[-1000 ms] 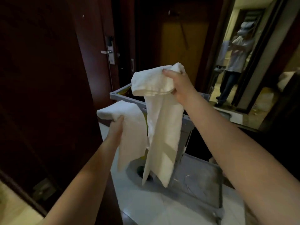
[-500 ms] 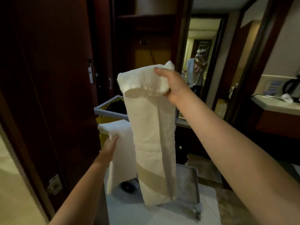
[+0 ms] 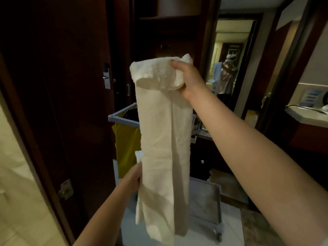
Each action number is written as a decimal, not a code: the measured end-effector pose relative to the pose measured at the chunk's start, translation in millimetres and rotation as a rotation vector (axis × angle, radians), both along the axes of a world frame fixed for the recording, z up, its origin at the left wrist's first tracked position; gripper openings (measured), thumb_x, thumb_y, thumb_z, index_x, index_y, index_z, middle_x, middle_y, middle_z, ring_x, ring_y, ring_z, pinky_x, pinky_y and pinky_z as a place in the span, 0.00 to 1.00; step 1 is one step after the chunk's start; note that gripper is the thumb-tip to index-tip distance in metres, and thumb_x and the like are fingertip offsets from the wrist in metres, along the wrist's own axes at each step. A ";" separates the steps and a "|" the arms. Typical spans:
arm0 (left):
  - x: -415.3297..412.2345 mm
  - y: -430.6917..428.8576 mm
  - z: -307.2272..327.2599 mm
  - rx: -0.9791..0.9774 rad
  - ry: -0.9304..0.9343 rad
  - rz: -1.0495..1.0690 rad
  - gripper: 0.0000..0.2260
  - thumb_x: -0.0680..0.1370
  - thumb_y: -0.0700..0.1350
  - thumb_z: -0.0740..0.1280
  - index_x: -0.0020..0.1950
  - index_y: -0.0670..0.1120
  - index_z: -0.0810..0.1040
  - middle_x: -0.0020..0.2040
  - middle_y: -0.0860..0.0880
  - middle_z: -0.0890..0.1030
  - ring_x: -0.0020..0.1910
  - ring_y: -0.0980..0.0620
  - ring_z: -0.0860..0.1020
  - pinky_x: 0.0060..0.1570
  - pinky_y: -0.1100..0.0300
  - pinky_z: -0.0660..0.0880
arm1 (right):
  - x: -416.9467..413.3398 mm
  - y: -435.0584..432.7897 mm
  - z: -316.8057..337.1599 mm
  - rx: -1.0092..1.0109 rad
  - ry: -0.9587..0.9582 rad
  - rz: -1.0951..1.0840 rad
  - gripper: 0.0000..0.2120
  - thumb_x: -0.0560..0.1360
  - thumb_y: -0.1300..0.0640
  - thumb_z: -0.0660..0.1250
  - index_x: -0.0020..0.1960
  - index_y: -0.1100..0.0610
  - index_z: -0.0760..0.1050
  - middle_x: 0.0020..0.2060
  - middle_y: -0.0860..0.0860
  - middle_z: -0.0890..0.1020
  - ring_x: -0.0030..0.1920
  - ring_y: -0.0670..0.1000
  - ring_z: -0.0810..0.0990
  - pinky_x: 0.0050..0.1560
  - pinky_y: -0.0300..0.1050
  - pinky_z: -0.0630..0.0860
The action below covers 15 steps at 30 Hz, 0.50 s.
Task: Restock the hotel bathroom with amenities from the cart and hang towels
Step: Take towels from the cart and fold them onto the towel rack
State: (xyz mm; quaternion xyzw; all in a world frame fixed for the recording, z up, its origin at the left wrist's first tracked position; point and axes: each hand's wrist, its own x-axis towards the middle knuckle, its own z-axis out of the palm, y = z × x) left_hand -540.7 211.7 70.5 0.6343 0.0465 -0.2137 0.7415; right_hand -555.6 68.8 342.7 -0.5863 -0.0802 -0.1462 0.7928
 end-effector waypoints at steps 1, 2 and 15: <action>-4.3 2.4 -10.0 0.012 0.050 0.011 0.19 0.79 0.54 0.62 0.61 0.42 0.77 0.57 0.41 0.80 0.57 0.40 0.78 0.59 0.43 0.74 | 4.7 1.8 -6.6 0.003 0.019 0.003 0.03 0.75 0.62 0.66 0.45 0.56 0.74 0.45 0.55 0.80 0.50 0.56 0.80 0.58 0.55 0.76; -7.7 4.7 -21.5 0.004 0.091 0.013 0.21 0.78 0.56 0.62 0.61 0.42 0.77 0.57 0.40 0.81 0.57 0.39 0.78 0.60 0.41 0.74 | 9.0 3.8 -13.7 -0.005 0.037 0.007 0.03 0.75 0.62 0.67 0.46 0.55 0.74 0.46 0.55 0.80 0.52 0.56 0.80 0.60 0.56 0.76; -60.8 20.8 -66.2 -0.125 0.301 -0.020 0.17 0.75 0.46 0.67 0.63 0.43 0.73 0.51 0.43 0.80 0.50 0.44 0.78 0.44 0.51 0.75 | 48.7 39.3 -106.4 -0.058 0.262 0.051 0.24 0.71 0.57 0.71 0.66 0.59 0.71 0.58 0.57 0.79 0.57 0.56 0.79 0.61 0.55 0.76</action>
